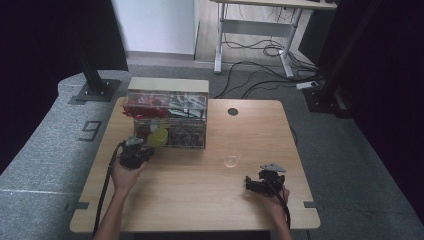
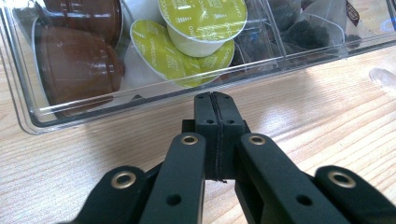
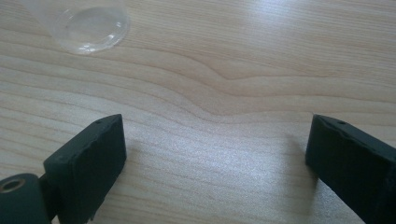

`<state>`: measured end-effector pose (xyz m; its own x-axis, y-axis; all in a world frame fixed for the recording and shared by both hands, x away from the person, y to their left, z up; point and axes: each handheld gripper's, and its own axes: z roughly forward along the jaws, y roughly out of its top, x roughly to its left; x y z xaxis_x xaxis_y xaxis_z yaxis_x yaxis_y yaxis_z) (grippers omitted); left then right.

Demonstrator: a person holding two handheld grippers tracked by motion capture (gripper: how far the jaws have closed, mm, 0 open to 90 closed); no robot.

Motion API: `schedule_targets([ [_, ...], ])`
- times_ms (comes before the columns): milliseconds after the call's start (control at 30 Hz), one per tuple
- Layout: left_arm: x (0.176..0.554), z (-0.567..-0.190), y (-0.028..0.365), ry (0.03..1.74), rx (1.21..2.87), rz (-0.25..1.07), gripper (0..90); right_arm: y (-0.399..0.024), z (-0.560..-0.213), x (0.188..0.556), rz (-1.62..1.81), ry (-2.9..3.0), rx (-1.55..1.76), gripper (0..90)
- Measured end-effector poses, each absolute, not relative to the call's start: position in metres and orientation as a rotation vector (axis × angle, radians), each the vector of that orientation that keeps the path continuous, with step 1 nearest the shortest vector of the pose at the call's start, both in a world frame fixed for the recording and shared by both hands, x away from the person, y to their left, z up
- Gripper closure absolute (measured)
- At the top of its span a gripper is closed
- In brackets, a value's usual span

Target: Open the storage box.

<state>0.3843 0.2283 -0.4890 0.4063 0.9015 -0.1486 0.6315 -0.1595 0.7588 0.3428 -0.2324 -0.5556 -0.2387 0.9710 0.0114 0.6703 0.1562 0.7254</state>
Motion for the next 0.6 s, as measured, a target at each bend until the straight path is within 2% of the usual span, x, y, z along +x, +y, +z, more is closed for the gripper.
schedule_targets([
  [600, 0.376, -0.475, 0.234, 1.281, 1.815, 0.481, 90.0, -0.233, -0.556, 0.343, 0.86, 1.976, 1.554, 5.5],
])
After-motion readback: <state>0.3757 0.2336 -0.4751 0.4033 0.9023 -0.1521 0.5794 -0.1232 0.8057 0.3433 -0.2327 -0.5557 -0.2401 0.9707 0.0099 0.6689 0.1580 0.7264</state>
